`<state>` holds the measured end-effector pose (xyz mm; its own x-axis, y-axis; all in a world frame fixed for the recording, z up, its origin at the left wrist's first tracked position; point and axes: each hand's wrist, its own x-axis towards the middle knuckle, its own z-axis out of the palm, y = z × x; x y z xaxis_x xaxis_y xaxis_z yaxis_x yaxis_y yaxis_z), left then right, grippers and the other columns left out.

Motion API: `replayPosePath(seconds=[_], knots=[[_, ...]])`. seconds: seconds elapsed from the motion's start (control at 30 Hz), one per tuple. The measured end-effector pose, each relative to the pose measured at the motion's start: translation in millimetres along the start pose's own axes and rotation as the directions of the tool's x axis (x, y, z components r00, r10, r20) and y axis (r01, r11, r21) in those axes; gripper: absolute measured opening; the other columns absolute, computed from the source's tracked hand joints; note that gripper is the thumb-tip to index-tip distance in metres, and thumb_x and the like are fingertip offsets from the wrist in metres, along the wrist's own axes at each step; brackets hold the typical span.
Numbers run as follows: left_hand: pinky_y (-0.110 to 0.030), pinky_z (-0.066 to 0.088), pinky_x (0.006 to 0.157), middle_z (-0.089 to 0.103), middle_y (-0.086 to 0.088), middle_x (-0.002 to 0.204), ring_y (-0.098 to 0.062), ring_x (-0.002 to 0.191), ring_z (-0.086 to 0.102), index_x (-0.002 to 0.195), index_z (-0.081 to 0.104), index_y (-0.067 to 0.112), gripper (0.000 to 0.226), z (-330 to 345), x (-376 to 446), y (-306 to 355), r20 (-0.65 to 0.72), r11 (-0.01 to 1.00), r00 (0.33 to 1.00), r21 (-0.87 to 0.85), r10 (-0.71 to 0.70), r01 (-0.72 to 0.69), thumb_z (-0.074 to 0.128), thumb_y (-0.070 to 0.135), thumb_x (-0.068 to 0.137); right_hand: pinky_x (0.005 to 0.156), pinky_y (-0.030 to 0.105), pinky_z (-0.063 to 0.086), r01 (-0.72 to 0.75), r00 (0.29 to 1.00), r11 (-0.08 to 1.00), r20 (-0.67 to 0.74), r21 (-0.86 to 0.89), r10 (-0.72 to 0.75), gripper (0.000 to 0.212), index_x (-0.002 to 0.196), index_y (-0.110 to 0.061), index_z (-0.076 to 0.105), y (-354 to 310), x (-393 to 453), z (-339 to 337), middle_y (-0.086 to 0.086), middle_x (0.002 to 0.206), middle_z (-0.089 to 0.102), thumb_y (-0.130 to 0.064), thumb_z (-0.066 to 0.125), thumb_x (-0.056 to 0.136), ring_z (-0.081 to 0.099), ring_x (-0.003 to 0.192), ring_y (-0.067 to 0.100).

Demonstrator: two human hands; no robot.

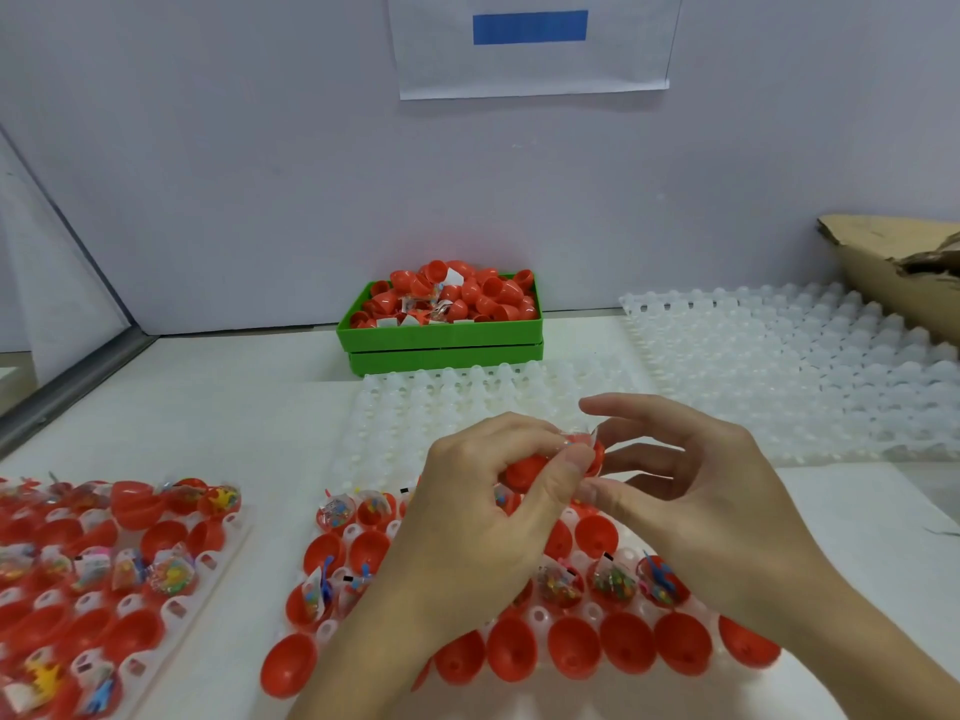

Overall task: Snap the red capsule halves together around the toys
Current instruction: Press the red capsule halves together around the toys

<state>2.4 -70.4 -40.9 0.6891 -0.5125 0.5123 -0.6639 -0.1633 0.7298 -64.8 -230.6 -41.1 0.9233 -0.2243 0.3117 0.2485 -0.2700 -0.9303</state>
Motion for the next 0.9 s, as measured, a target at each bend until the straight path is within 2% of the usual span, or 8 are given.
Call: replayPosePath(seconds=[0.17, 0.27, 0.37, 0.43, 0.53, 0.63, 0.73, 0.9], knots=[[-0.026, 0.056, 0.076, 0.07, 0.018, 0.097, -0.008, 0.097, 0.067, 0.103, 0.068, 0.033, 0.023, -3, -2, 0, 0.006, 0.999, 0.999, 0.011, -0.034, 0.034, 0.061, 0.046, 0.085, 0.072, 0.023, 0.059, 0.008, 1.0, 1.0, -0.003, -0.021, -0.008, 0.051, 0.111, -0.034, 0.069, 0, 0, -1, -0.008, 0.092, 0.073, -0.04, 0.078, 0.061, 0.074, 0.083, 0.011], [-0.021, 0.055, 0.081, 0.069, 0.02, 0.103, -0.004, 0.101, 0.067, 0.117, 0.057, 0.043, 0.034, -5, -3, 1, 0.035, 0.999, 0.999, -0.007, -0.039, 0.04, 0.065, 0.046, 0.085, 0.072, 0.021, 0.059, 0.003, 1.0, 1.0, -0.008, -0.026, -0.003, 0.053, 0.111, -0.035, 0.069, -1, 0, 0, -0.01, 0.092, 0.073, -0.046, 0.077, 0.059, 0.074, 0.082, 0.009], [-0.014, 0.049, 0.089, 0.067, 0.022, 0.113, 0.0, 0.111, 0.062, 0.128, 0.055, 0.046, 0.043, -8, -2, 2, 0.086, 1.0, 0.996, 0.01, 0.02, -0.021, 0.067, 0.037, 0.088, 0.069, 0.02, 0.058, 0.005, 1.0, 1.0, -0.007, -0.024, -0.005, 0.045, 0.109, -0.036, 0.07, -1, -1, 0, -0.01, 0.091, 0.072, -0.032, 0.083, 0.066, 0.074, 0.081, 0.01], [-0.014, 0.049, 0.088, 0.068, 0.021, 0.113, -0.002, 0.111, 0.063, 0.123, 0.064, 0.037, 0.035, -10, -1, 1, 0.098, 0.998, 0.994, 0.021, 0.051, -0.054, 0.068, 0.027, 0.089, 0.07, 0.022, 0.058, 0.001, 1.0, 1.0, -0.002, -0.025, -0.001, 0.045, 0.109, -0.035, 0.07, -1, -1, 0, -0.009, 0.091, 0.072, -0.02, 0.085, 0.069, 0.074, 0.081, 0.011], [-0.019, 0.053, 0.086, 0.072, 0.019, 0.106, -0.004, 0.104, 0.067, 0.11, 0.074, 0.026, 0.023, -13, 0, 0, 0.079, 0.999, 0.996, 0.017, 0.028, -0.03, 0.068, 0.021, 0.088, 0.073, 0.025, 0.06, -0.011, 1.0, 1.0, -0.001, -0.02, 0.011, 0.049, 0.111, -0.033, 0.069, -1, -1, 1, -0.007, 0.091, 0.073, -0.02, 0.086, 0.066, 0.074, 0.081, 0.012], [-0.021, 0.056, 0.082, 0.073, 0.018, 0.1, -0.003, 0.1, 0.068, 0.103, 0.076, 0.025, 0.018, -13, 1, 0, 0.051, 1.0, 0.999, 0.0, -0.008, 0.008, 0.065, 0.026, 0.088, 0.073, 0.026, 0.06, -0.005, 1.0, 1.0, -0.004, -0.015, 0.005, 0.051, 0.11, -0.032, 0.069, -2, -1, 1, -0.007, 0.09, 0.073, -0.021, 0.086, 0.063, 0.074, 0.08, 0.013], [-0.018, 0.055, 0.078, 0.073, 0.019, 0.1, 0.0, 0.099, 0.067, 0.096, 0.077, 0.025, 0.016, -11, 2, 0, 0.006, 1.0, 1.0, 0.01, -0.009, 0.009, 0.065, 0.028, 0.087, 0.071, 0.025, 0.06, 0.002, 1.0, 1.0, 0.002, -0.017, -0.002, 0.051, 0.11, -0.033, 0.07, -2, -1, 1, -0.006, 0.09, 0.072, -0.013, 0.086, 0.066, 0.074, 0.08, 0.013], [-0.021, 0.055, 0.08, 0.073, 0.019, 0.098, 0.002, 0.099, 0.066, 0.088, 0.079, 0.025, 0.014, -6, 0, 1, -0.023, 0.999, 0.999, 0.02, -0.036, 0.037, 0.065, 0.027, 0.085, 0.067, 0.025, 0.059, 0.011, 1.0, 1.0, 0.002, -0.011, -0.011, 0.05, 0.109, -0.033, 0.07, -2, -2, 3, -0.005, 0.088, 0.072, -0.009, 0.086, 0.068, 0.074, 0.078, 0.015]])
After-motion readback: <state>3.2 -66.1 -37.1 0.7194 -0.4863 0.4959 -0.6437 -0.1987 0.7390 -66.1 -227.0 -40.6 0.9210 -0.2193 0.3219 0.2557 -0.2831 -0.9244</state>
